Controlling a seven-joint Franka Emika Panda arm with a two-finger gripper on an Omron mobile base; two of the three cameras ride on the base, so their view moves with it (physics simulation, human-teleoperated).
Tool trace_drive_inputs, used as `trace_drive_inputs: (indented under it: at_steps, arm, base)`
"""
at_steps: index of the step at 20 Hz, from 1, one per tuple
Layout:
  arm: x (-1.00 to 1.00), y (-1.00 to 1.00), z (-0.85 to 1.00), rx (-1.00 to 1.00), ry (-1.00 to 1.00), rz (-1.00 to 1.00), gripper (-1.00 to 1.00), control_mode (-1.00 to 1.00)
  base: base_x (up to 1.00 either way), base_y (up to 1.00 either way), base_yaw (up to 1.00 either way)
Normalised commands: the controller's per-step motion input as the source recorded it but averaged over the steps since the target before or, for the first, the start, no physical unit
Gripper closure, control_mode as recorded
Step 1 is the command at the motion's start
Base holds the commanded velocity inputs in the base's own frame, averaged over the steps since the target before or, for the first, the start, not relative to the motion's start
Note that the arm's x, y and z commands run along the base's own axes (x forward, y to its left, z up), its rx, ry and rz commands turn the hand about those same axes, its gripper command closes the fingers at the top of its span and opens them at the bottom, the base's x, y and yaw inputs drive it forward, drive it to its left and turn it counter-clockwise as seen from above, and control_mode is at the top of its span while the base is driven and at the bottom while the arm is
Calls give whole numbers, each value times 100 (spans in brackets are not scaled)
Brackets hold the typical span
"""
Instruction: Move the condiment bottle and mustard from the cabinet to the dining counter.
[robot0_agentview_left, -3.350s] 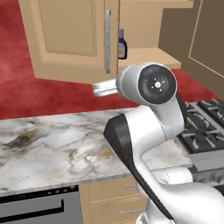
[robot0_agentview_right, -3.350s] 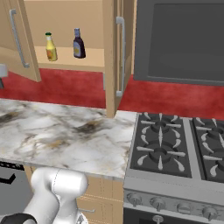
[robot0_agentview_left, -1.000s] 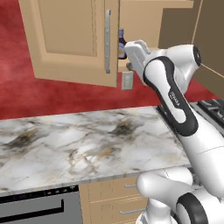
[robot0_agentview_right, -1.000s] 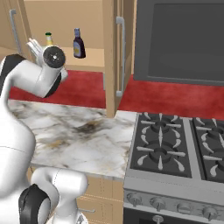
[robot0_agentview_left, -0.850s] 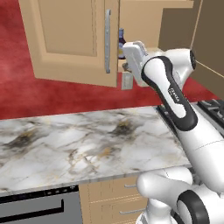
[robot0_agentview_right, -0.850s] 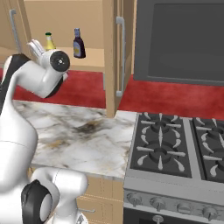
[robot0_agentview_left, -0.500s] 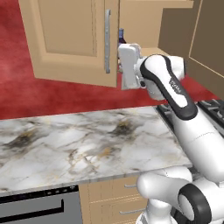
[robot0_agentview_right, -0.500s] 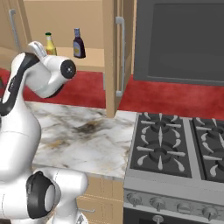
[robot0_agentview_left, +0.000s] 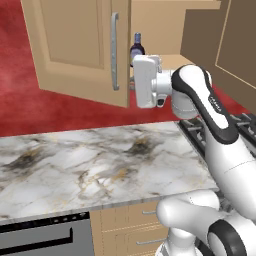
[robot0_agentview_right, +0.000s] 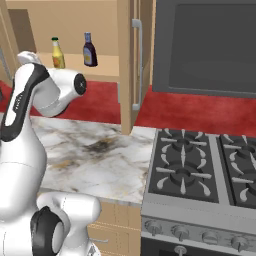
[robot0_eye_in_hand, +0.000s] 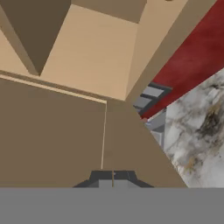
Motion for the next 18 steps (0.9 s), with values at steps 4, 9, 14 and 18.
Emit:
trace_drive_inputs:
  at_steps: [4,9,14,18]
  arm:
    - [-100,98,0,0,0,23,100,-100]
    - [-100,100,0,-11,-3,15,100,-100]
    - [-82,100,-1,-14,-4,4,100,-100]
    - [-14,100,-17,-7,0,0,100,-100]
  base:
    - [0,0,0]
    - [0,0,0]
    - [0,0,0]
    - [0,0,0]
